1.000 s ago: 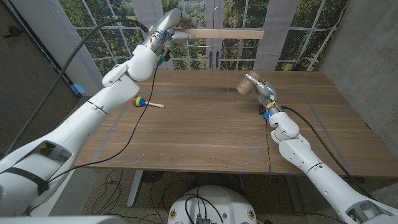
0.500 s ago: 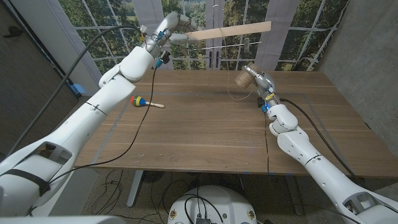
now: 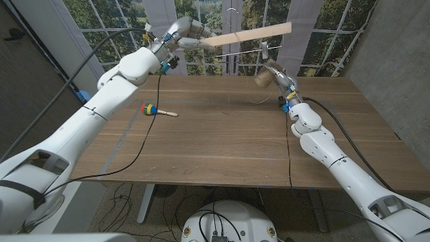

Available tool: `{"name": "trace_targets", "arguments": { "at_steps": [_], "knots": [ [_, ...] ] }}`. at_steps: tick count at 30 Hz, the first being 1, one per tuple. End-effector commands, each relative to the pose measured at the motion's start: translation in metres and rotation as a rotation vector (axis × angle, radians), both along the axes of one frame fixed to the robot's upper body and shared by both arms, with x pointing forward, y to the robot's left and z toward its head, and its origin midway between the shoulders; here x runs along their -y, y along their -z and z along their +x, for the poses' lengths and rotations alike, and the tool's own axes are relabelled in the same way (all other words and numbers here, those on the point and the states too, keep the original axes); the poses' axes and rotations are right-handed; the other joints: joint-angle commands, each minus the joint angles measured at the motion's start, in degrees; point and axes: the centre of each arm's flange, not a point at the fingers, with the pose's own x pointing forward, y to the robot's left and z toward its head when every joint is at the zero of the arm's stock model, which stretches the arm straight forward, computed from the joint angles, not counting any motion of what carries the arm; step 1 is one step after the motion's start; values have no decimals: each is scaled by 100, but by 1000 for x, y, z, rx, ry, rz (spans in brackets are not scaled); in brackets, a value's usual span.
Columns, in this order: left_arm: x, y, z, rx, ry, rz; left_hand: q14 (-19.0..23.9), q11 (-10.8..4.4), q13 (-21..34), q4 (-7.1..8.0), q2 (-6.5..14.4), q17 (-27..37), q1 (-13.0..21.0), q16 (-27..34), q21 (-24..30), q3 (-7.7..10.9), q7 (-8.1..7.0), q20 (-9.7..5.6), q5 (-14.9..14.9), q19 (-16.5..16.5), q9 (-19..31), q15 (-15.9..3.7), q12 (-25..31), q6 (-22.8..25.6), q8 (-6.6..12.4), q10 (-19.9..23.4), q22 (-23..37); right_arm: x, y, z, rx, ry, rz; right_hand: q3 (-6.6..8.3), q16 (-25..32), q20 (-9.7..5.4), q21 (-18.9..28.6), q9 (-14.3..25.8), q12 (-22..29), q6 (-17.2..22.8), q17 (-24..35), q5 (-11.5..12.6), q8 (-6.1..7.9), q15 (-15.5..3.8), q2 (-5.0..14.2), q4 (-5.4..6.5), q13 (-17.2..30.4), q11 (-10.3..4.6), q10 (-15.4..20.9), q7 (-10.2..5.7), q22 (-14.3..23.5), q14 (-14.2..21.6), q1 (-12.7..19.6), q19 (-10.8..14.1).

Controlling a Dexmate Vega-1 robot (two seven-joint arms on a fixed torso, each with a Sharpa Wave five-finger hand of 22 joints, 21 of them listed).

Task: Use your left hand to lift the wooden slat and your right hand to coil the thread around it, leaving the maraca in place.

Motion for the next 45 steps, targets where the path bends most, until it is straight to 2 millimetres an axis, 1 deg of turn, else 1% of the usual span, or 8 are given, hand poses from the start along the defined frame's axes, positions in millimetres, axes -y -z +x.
{"name": "trace_targets", "arguments": {
  "at_steps": [1,6,14,23,26,36,38,45],
  "knots": [
    [-7,-4,-1,-60,-33,107,582,-4,38,21,818,19,805,3,29,21,54,-361,38,-21,8,-598,-8,44,0,31,14,10,-34,2,12,38,-30,330,-20,-226,48,32,25,1811,10,39,0,-927,1085,369,30,-633,655,-1060,7,188,1051,4],
    [-7,-5,0,-86,-39,139,577,-35,58,25,818,25,802,-9,37,20,56,-359,38,-30,12,-598,-14,34,-6,19,12,11,-46,2,23,40,-54,327,-27,-221,58,33,18,1813,17,40,-1,-928,1083,372,34,-642,645,-1057,6,188,1055,-11],
    [-7,-5,2,-117,-26,196,561,-29,73,32,822,32,796,-28,48,20,56,-362,39,-43,17,-597,-23,19,-17,19,11,14,-66,2,35,47,-91,317,-49,-220,74,35,12,1804,21,41,-6,-915,1081,392,43,-649,636,-1069,5,174,1043,-28],
    [-11,-5,6,-150,-57,268,557,-31,78,34,826,41,795,-45,60,22,42,-371,41,-59,20,-598,-40,20,-22,21,10,17,-86,3,35,54,-140,306,-80,-218,87,37,6,1800,20,42,-8,-904,1073,410,49,-646,635,-1083,3,145,1032,-51],
    [-13,-4,7,-163,-59,285,558,-34,78,34,826,42,795,-47,60,22,40,-371,41,-63,20,-599,-43,16,-25,21,9,17,-92,2,40,51,-166,304,-89,-213,92,37,0,1802,21,44,-7,-907,1072,414,55,-671,620,-1080,3,137,1032,-60],
    [-16,-3,9,-194,-107,360,563,-34,80,36,828,52,793,-58,71,23,53,-381,41,-80,26,-599,-60,4,-33,26,9,15,-117,-1,65,40,-236,287,-144,-204,110,39,-3,1814,13,46,-4,-892,1064,443,69,-653,623,-1098,1,73,1010,-89],
    [-17,-2,10,-204,-109,365,563,-37,82,34,827,53,796,-61,73,24,54,-385,41,-83,28,-600,-63,7,-33,22,9,13,-122,-2,74,37,-250,283,-148,-201,113,39,-2,1805,16,47,-8,-891,1063,449,74,-670,626,-1097,0,69,1006,-98],
    [-12,3,16,-214,-146,409,556,-37,91,39,829,58,789,-75,82,23,44,-383,40,-94,31,-599,-72,1,-39,25,9,6,-140,-9,103,52,-306,278,-170,-199,124,40,-8,1807,15,50,-8,-895,1061,455,75,-670,627,-1101,-1,44,1006,-109]
  ]
}}
